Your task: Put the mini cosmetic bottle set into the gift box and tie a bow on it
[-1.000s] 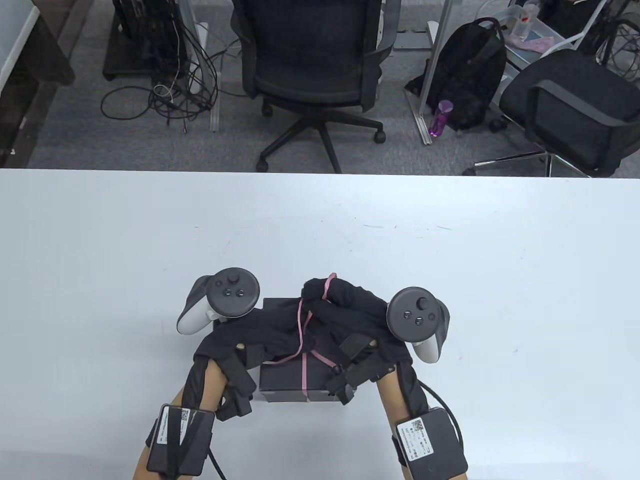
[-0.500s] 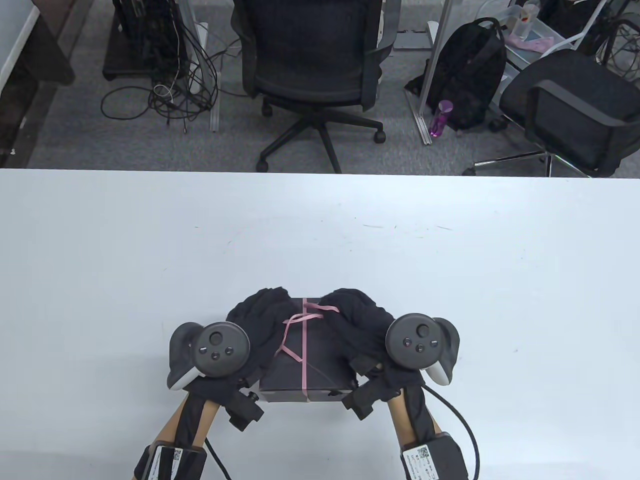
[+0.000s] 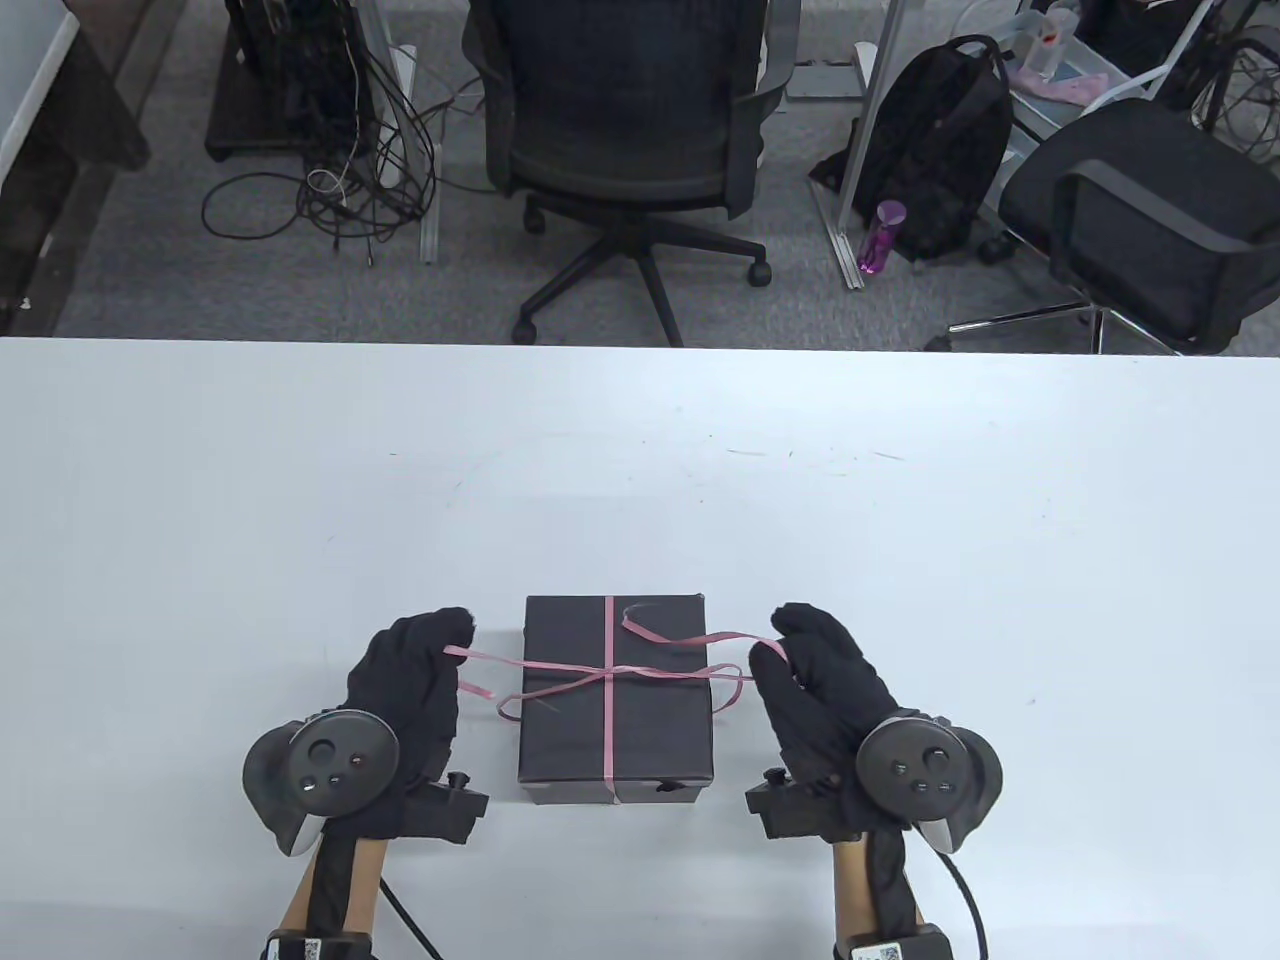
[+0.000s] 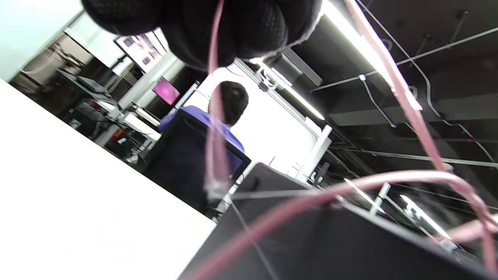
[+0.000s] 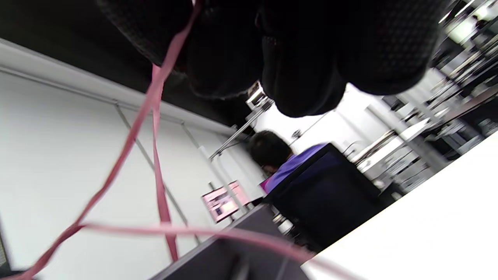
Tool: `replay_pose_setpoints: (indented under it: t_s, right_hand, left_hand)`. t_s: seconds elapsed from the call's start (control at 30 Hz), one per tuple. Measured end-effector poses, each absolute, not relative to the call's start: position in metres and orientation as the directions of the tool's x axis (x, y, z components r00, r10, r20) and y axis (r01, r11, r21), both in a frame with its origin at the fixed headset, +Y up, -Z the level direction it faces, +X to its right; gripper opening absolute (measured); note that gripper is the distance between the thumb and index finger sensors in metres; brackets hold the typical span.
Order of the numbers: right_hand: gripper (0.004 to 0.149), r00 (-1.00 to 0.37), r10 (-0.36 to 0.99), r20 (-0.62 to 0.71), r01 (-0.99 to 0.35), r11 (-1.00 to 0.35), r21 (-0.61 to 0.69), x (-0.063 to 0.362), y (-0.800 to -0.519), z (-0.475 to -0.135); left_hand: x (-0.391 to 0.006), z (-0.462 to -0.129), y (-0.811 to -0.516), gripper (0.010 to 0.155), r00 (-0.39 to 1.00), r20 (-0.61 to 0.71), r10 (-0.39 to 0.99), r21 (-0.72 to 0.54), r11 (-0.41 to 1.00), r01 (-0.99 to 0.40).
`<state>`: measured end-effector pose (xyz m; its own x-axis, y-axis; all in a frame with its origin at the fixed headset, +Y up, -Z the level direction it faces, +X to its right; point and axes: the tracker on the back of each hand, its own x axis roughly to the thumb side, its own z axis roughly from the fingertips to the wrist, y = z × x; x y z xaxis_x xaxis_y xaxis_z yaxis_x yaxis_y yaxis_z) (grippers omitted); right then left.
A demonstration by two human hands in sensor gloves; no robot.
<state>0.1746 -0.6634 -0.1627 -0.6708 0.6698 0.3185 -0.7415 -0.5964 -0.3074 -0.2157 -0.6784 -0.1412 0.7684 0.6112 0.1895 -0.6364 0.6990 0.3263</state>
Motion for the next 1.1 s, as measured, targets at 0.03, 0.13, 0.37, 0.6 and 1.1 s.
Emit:
replay_pose_setpoints:
  t_s: [0.03, 0.13, 0.37, 0.6, 1.1]
  right_hand:
    - [0.04, -0.678, 0.67, 0.303, -0.734, -0.59, -0.337, 0.178, -0.663, -0.162]
    - [0.04, -0.719, 0.662, 0.211, -0.671, -0.582, -0.459, 0.198, -0.664, -0.159]
    - [0.04, -0.751, 0.661, -0.01, -0.582, -0.669, -0.462, 0.226, -0.684, -0.163]
    - [0.04, -0.813, 0.561, -0.153, -0.514, -0.817, -0.263, 0.236, -0.713, -0.172]
    - [0.05, -0.914, 0.367, -0.172, -0.373, -0.928, 0.002, 0.228, -0.743, -0.182]
  left_hand:
    - [-0.219, -0.141, -0.679, 0.032, 0.774, 0.176, 0.609, 0.334, 0.702, -0.629]
    - [-0.236, -0.143, -0.684, 0.032, 0.8, 0.1, 0.592, 0.368, 0.725, -0.583]
    - [-0.261, -0.147, -0.705, 0.033, 0.825, -0.049, 0.563, 0.369, 0.778, -0.509]
    - [-0.261, -0.156, -0.733, 0.035, 0.912, -0.18, 0.369, 0.248, 0.914, -0.321]
    - [-0.252, -0.17, -0.771, 0.052, 0.96, -0.236, 0.148, -0.241, 0.949, -0.205]
